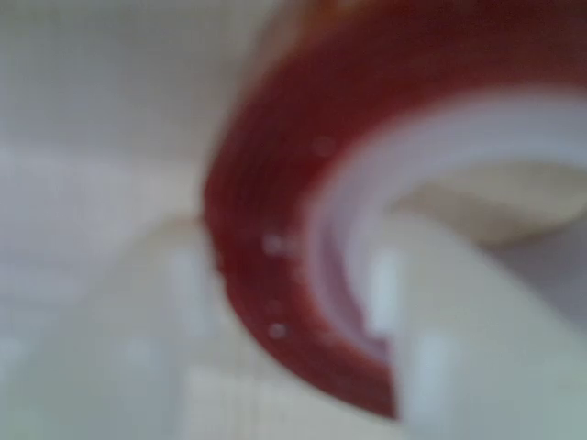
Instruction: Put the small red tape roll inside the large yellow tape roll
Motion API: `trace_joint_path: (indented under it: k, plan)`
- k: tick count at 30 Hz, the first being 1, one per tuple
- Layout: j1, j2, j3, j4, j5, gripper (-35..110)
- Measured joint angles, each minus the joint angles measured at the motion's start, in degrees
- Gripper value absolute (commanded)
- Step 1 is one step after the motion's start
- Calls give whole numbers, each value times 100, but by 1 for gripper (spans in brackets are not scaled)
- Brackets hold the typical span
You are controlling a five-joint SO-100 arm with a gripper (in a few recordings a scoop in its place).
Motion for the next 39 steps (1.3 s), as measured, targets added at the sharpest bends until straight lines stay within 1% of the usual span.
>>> trace_joint_path:
  k: [4, 11, 16, 22, 29, 33, 36, 37, 39]
  plan:
    - [-26, 0, -141, 70, 0, 0]
    - [-211, 0, -1582, 431, 0, 0]
    - [-422, 387, -1582, 466, 0, 0]
    - [-378, 1951, -18, 457, 0, 0]
    - [-712, 4069, 2109, 457, 202, 0]
    - [-905, 5019, 3551, -62, 352, 0]
    - [-870, 5256, 4342, -448, 369, 0]
    - [-817, 5256, 4430, -580, 369, 3]
    - [-721, 5238, 4465, -633, 352, 13]
